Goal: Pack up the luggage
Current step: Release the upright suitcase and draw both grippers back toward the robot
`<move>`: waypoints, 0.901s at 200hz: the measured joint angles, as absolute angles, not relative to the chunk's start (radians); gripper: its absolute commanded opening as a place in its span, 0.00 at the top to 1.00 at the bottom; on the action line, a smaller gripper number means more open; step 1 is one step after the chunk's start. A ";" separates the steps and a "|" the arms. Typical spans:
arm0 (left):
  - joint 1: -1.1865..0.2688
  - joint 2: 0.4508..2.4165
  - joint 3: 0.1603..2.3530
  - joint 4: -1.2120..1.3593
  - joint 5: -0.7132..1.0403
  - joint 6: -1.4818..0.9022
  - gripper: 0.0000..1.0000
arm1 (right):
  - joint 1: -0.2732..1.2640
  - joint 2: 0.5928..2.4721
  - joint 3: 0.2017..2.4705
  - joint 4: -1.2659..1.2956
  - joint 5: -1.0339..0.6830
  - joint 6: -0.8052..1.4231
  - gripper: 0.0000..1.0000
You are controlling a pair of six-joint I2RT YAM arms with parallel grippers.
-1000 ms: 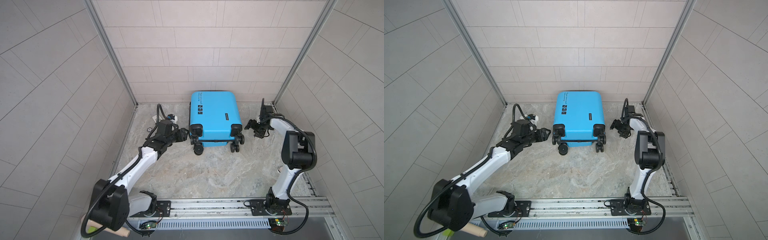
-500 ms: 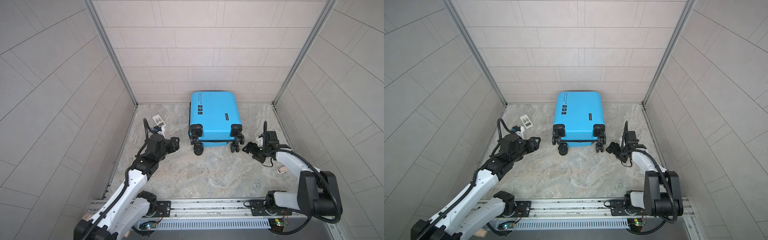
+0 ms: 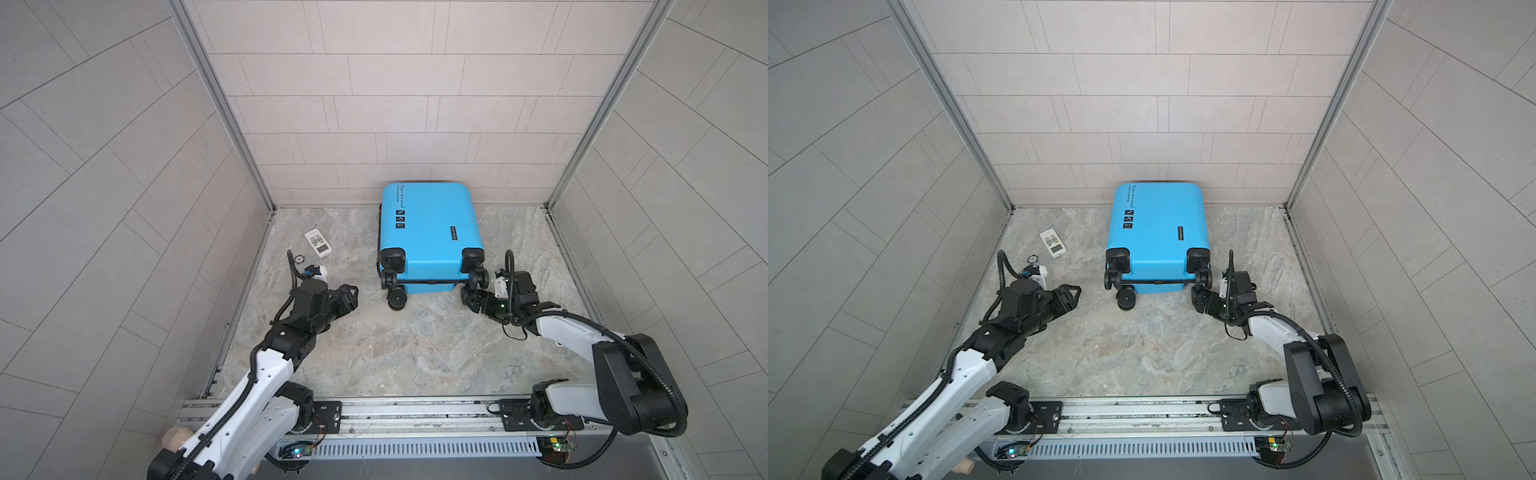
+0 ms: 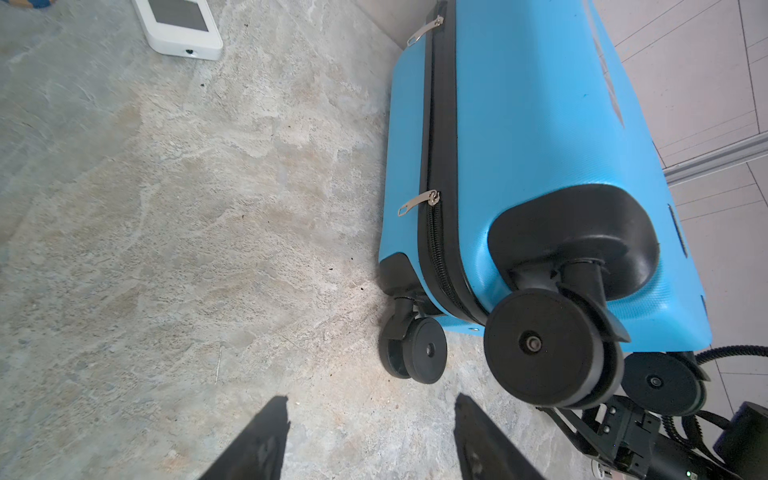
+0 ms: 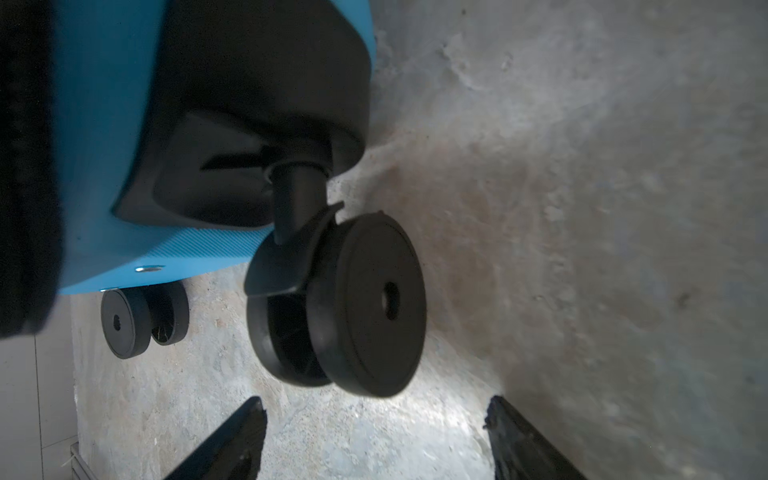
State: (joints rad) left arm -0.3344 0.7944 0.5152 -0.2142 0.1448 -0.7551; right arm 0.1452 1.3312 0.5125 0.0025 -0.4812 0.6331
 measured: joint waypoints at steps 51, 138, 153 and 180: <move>-0.334 0.795 0.514 -0.214 0.146 -0.769 0.33 | 0.157 1.428 0.529 0.141 -0.469 0.661 0.14; -0.334 0.814 0.497 -0.191 0.154 -0.782 0.33 | 0.182 1.555 0.558 0.322 -0.455 0.733 0.46; -0.334 0.815 0.497 -0.191 0.154 -0.784 0.33 | 0.177 1.585 0.558 0.384 -0.476 0.764 0.55; -0.334 0.819 0.497 -0.189 0.154 -0.786 0.33 | 0.154 1.652 0.539 0.522 -0.561 0.841 0.52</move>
State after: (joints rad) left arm -0.3344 0.8192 0.4973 -0.1894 0.1539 -0.7860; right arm 0.1539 1.6520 0.5388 0.5220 -0.5606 0.8410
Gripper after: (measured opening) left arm 0.671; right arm 0.455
